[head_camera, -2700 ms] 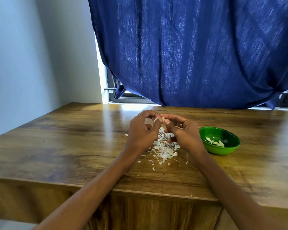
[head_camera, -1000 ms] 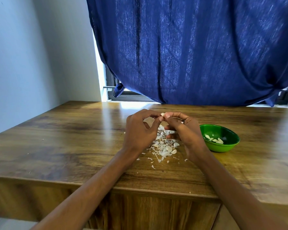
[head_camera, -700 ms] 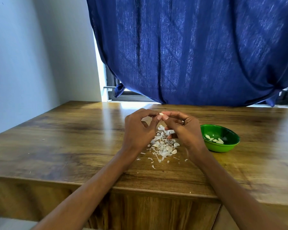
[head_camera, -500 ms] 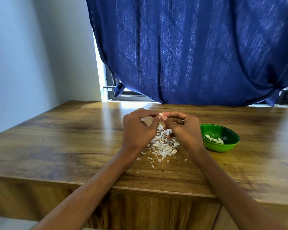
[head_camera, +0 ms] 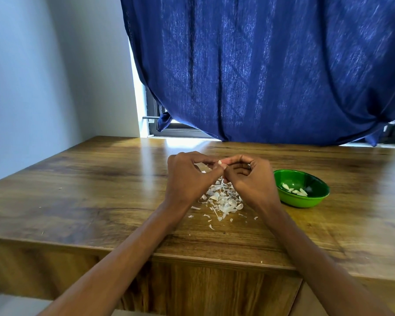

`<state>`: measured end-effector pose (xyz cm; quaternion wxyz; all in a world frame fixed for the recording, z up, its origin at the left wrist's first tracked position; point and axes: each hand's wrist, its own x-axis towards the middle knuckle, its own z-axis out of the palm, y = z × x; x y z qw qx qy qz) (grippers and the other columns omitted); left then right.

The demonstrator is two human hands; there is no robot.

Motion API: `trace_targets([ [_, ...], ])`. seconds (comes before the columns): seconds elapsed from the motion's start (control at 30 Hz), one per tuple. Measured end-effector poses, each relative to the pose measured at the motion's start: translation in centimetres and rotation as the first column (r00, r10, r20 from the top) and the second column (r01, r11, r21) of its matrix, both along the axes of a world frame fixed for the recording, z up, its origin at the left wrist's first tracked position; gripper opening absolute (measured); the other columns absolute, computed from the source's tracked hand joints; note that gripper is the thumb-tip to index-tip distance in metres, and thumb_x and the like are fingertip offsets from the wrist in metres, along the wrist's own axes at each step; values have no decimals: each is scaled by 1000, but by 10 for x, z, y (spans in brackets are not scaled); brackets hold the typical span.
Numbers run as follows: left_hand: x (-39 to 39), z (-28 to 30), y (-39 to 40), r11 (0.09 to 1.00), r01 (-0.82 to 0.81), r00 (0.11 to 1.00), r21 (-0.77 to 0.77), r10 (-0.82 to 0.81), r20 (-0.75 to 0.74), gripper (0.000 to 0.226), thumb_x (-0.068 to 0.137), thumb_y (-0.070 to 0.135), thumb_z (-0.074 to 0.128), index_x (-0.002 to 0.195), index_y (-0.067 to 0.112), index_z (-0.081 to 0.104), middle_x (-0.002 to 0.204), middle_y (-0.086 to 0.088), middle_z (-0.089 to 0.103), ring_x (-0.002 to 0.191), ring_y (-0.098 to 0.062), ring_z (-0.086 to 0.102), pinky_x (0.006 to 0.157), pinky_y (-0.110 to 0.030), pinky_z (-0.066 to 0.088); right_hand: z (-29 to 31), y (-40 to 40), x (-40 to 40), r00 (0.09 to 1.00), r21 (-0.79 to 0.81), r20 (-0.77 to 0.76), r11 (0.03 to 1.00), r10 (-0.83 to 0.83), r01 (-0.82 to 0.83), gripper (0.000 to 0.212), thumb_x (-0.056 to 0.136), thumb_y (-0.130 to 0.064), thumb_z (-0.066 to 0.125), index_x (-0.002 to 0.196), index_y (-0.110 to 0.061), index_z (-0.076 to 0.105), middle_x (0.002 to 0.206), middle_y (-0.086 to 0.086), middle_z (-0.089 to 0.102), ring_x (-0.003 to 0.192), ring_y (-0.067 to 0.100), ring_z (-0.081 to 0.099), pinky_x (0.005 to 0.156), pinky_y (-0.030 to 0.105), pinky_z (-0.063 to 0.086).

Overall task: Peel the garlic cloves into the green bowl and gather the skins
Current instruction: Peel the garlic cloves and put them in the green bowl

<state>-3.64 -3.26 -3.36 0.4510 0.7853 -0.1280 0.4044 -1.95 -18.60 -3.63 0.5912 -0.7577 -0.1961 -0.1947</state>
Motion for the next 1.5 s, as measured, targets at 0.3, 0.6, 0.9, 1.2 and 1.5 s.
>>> trace_targets([
  [0.3,-8,5,1,989,108,988,-97,-118,-97,10,83,18,84,89,10,83,78,4,77,39,-12,64,36,-20,44,0,-1,-2,997,-14,72,999,-35,36,4,88,-14,76,90,-18,75,81,-6,76,72,7,72,68,25,61],
  [0.6,-7,4,4,994,98,986,-39,-103,-132,15,80,18,87,92,10,82,79,4,77,42,-13,66,38,-22,49,-2,-1,0,982,-194,174,975,-77,111,7,89,-14,75,92,-21,73,84,-14,72,78,-1,69,70,18,59],
  [0.9,-6,4,1,992,94,986,-78,-104,-128,15,75,7,87,89,8,82,64,5,73,47,-6,68,45,-17,51,-1,1,-3,960,-255,268,955,-79,150,6,89,-13,74,92,-19,73,79,-23,65,79,-3,67,71,17,57],
  [1.2,-6,0,1,981,120,986,-151,-136,-101,11,76,6,86,86,6,82,66,0,75,53,-15,72,46,-31,59,-1,3,-5,960,-218,274,968,-60,123,5,90,-12,73,94,-14,73,80,-19,68,78,-2,68,69,14,57],
  [1.5,-3,3,1,944,194,953,-266,-246,-179,9,82,13,83,80,6,78,70,-6,74,51,-26,70,40,-32,53,0,3,-8,989,-91,146,995,-33,47,11,89,-8,73,94,-19,72,81,-11,72,73,1,69,67,16,57],
])
